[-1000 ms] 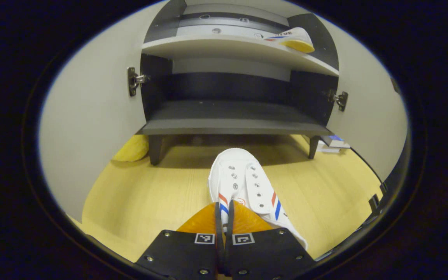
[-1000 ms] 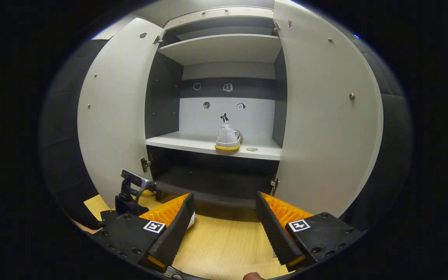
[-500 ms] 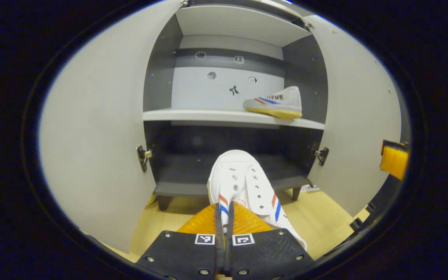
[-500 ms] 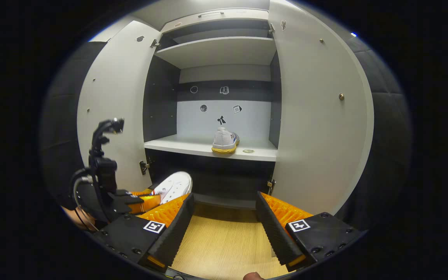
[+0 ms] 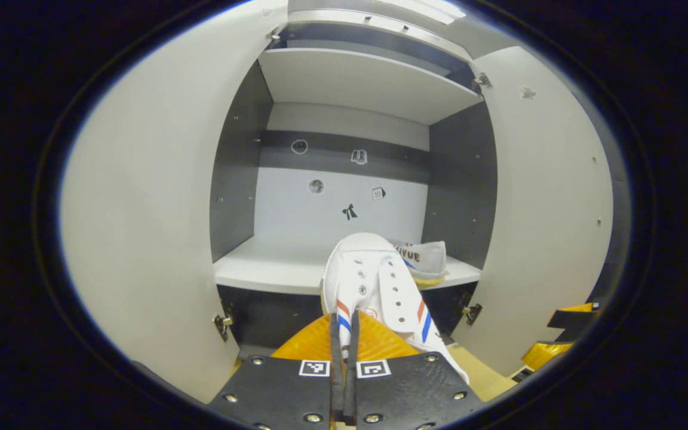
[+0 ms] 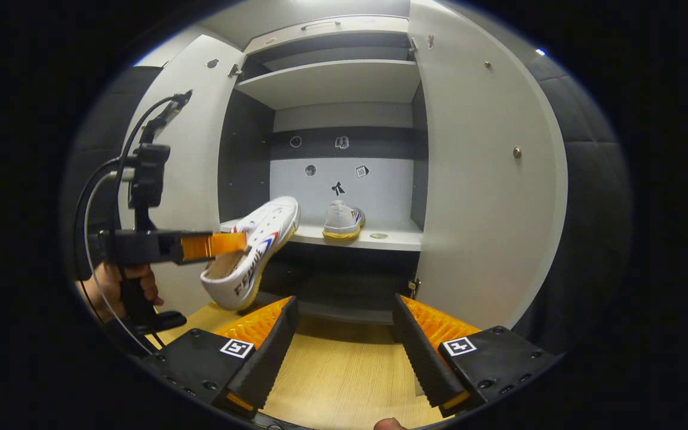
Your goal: Grab one shoe with the right hand and put it into the shoe cabinet, grab the other shoe with the left hand and put it into the shoe cabinet; then close the right door with the right hand and the left door with the left hand.
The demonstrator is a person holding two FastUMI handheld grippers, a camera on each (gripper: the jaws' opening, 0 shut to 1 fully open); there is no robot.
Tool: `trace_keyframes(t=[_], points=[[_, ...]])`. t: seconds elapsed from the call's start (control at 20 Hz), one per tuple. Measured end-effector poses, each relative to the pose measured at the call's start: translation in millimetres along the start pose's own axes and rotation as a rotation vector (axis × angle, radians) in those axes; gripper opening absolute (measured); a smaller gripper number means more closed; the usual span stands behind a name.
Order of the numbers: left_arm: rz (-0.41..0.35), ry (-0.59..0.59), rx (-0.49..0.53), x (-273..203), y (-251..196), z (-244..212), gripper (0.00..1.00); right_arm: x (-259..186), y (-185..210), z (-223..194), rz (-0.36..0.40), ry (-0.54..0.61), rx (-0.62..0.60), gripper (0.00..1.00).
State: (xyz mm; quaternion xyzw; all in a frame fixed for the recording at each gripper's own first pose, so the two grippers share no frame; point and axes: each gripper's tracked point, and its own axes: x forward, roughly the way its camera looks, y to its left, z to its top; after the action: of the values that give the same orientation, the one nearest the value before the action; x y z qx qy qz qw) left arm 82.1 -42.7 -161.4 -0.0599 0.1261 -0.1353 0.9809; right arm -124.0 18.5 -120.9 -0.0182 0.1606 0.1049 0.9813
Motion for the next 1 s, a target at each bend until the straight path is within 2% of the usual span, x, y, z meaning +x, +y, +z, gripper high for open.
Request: trace_keyframes(t=[0.05, 0.1, 0.15, 0.35, 0.4, 0.45, 0.95, 1.0], points=[[0.011, -0.017, 0.008, -1.6, 0.3, 1.9, 0.01, -1.5, -0.6, 0.0, -0.003, -0.002, 0.002, 0.99], [0.020, -0.029, 0.014, -1.9, -1.9, 1.0, 0.01, -2.4, -0.8, -0.9, -0.005, -0.001, 0.002, 0.94], [0.026, -0.039, 0.012, -2.5, -2.9, -0.5, 0.01, -3.9, -1.2, -2.0, -0.009, -0.001, 0.001, 0.99], [0.031, -0.076, 0.015, -3.9, -1.2, 0.9, 0.00, -7.4, -4.1, -7.5, -0.027, 0.007, 0.006, 0.99], [0.031, -0.078, 0.019, -3.6, -0.8, 2.2, 0.00, -7.2, -4.8, -8.7, -0.031, 0.012, 0.008, 0.94], [0.033, -0.078, 0.019, -2.6, -0.6, 2.0, 0.00, -8.8, -6.0, -11.0, -0.036, 0.016, 0.007, 0.99], [0.085, 0.026, 0.008, -3.5, 1.9, 1.5, 0.01, -17.0, -12.9, -17.9, -0.076, 0.037, -0.007, 0.99], [0.093, 0.050, 0.008, -3.3, 1.5, -0.7, 0.01, -17.3, -12.7, -17.2, -0.076, 0.037, -0.011, 0.94]])
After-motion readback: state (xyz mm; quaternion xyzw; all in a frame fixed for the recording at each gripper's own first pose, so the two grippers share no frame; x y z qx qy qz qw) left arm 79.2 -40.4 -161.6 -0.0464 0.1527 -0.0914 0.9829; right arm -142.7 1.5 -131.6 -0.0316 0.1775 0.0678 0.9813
